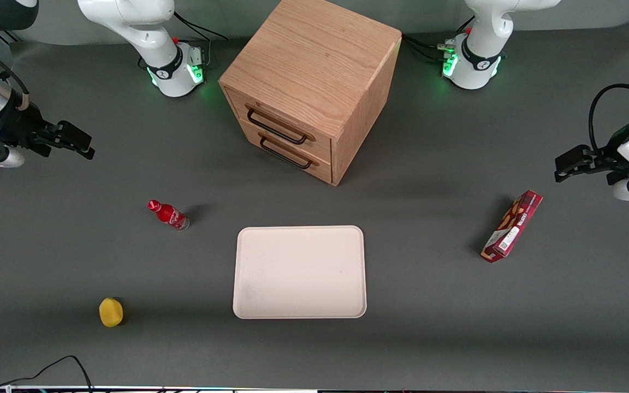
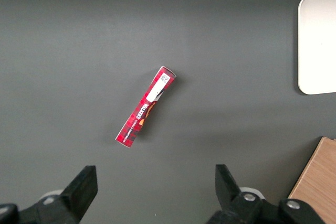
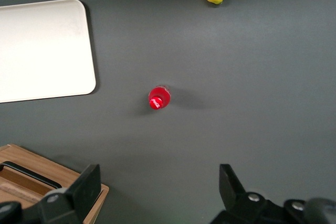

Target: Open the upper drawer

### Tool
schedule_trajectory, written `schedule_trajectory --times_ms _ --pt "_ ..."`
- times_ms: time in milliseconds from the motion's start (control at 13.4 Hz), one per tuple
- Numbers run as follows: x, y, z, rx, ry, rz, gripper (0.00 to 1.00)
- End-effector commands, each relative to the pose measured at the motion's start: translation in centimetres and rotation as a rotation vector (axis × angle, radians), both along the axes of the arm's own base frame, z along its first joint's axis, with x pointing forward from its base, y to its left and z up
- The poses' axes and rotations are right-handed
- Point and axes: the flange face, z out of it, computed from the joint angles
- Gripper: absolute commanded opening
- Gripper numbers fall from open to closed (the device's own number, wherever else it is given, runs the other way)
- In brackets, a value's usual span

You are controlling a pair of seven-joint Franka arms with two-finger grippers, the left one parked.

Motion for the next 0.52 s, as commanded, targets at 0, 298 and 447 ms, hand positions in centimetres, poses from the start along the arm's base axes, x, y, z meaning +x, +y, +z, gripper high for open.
schedule_trajectory --times_ms 0,298,447 --pt "0.4 -0.1 0.5 0.019 -0.003 0.028 1.0" --pt "1.1 -0.5 1.0 0.022 -0.009 0.067 1.0" --pt "1.3 -0.3 1.5 0.021 -0.021 0.072 1.0"
